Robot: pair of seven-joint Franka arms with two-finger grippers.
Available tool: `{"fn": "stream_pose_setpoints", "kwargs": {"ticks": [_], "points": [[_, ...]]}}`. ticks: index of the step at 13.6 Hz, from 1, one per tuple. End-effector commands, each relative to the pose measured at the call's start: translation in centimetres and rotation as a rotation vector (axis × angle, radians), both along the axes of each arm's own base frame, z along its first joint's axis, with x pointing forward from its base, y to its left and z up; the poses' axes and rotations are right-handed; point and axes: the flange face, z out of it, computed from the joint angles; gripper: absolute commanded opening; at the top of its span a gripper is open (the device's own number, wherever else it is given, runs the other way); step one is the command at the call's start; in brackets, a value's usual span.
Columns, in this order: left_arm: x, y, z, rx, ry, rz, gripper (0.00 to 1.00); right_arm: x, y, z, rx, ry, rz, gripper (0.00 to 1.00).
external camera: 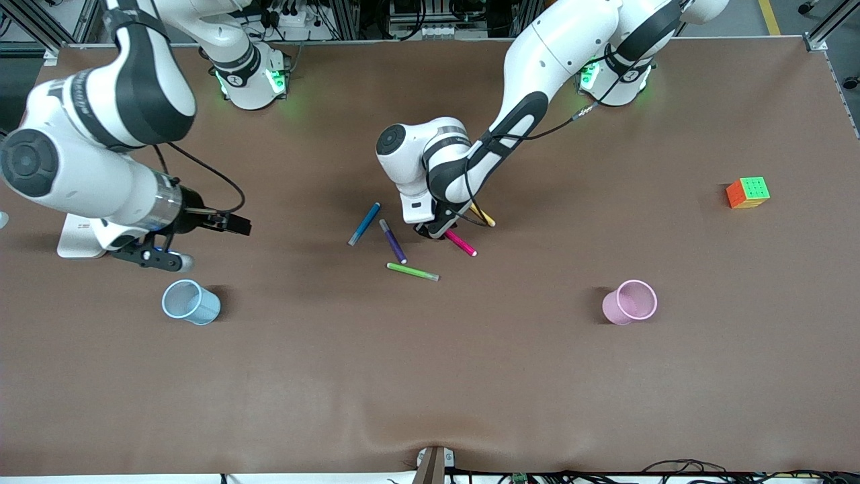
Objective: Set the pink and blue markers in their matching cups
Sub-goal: 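Grasp the pink marker with the left gripper while the right gripper approaches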
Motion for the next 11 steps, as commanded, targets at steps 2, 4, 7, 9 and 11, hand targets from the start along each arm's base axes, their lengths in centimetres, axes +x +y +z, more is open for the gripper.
{"fn": "stream_pose_setpoints", "kwargs": {"ticks": [2, 4, 7, 9, 11], "points": [[0.2, -0.5, -0.3, -0.008, -0.033, 0.008, 0.0, -0.2, 2.4, -1.6, -0.007, 0.014, -0.053, 1.0], [1.5, 0.2, 1.7, -0.012, -0.053, 0.016, 0.0, -0.2, 2.9, -1.9, -0.011, 0.013, -0.065, 1.0], [5.3, 2.4, 10.2, -0.06, -0.069, 0.014, 0.0, -0.2, 4.2, -3.6, -0.026, 0.04, -0.085, 1.0], [7.3, 4.3, 14.8, -0.095, -0.068, 0.015, 0.0, -0.4, 5.4, -4.8, -0.038, 0.043, -0.128, 1.0], [9.1, 6.7, 19.3, -0.151, -0.019, 0.019, 0.0, -1.3, 7.5, -6.9, -0.044, 0.019, -0.153, 1.0]]}}
